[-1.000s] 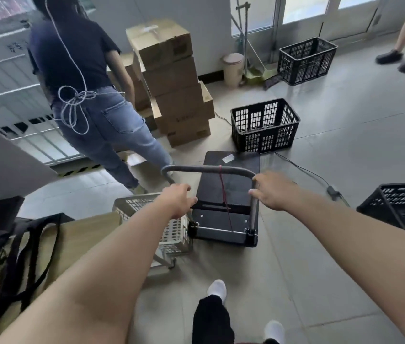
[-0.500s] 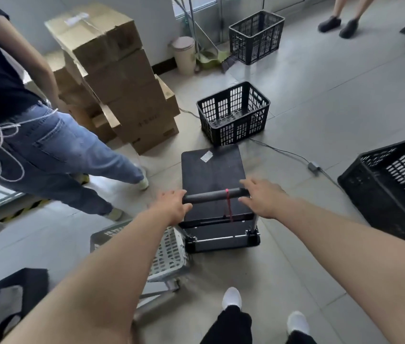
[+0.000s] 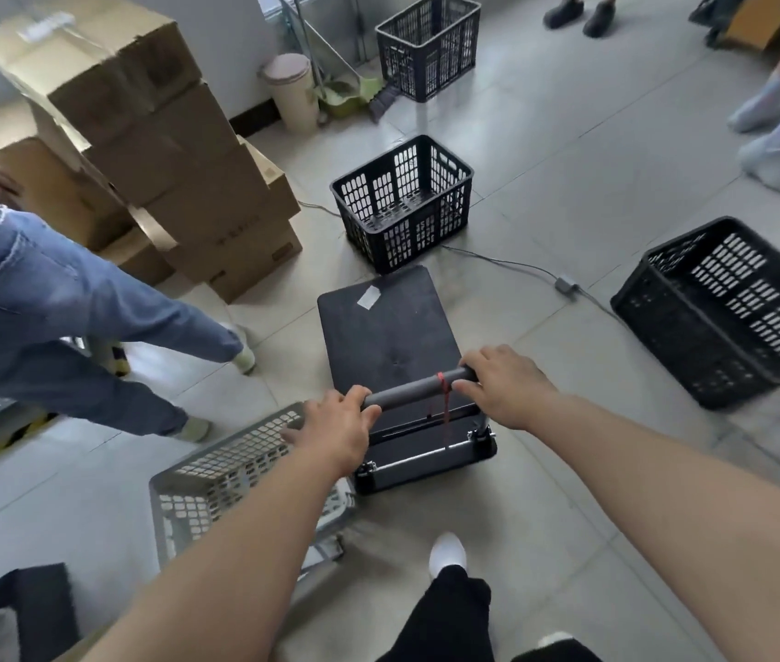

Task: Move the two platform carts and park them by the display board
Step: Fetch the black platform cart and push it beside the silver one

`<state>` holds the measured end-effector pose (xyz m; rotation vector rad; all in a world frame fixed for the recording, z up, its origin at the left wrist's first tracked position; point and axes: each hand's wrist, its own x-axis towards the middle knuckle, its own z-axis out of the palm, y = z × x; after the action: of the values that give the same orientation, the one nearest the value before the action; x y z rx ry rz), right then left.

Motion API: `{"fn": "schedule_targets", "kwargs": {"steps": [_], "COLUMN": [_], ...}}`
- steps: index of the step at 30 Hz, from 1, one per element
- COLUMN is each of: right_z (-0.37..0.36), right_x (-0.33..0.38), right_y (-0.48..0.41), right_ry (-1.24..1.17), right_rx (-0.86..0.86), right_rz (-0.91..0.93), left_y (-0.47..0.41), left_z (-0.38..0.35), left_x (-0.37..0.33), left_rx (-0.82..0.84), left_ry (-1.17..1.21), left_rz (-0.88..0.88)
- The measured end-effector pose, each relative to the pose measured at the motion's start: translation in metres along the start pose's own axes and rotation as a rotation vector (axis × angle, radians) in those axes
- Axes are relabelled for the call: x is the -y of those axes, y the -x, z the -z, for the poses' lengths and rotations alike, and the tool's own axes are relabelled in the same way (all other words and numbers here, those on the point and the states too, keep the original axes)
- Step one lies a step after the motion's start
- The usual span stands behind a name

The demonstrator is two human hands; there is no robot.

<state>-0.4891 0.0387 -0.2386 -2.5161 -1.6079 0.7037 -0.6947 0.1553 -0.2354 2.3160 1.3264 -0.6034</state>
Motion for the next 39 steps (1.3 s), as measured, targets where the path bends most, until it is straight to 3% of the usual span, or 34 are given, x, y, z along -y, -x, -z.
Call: {"fn": "schedule_targets", "kwargs": {"steps": [8,27,39], "right_z": [-0.004,-0.060,-0.073], "right_x": [-0.051,-0.159,-0.169], "right_y": [0.069,0.279,0.337], "right_ry": [-0.035,-0.187,-0.263], "right_rx": [0.008,-0.130,-0.238], "right_rz": [-0.076,-0.432,-0.562], "left_y": [0.045,0.127,0.126], "left_z": [-0.033,-0.106,-0.120], "left_x": [-0.059,-0.186,-0.228], "left_rx": [0.071,0.129,0.246], "left_ry": [0.014,-0.270,-0.482], "left_rz": [-0.008,-0.415,-0.631]}}
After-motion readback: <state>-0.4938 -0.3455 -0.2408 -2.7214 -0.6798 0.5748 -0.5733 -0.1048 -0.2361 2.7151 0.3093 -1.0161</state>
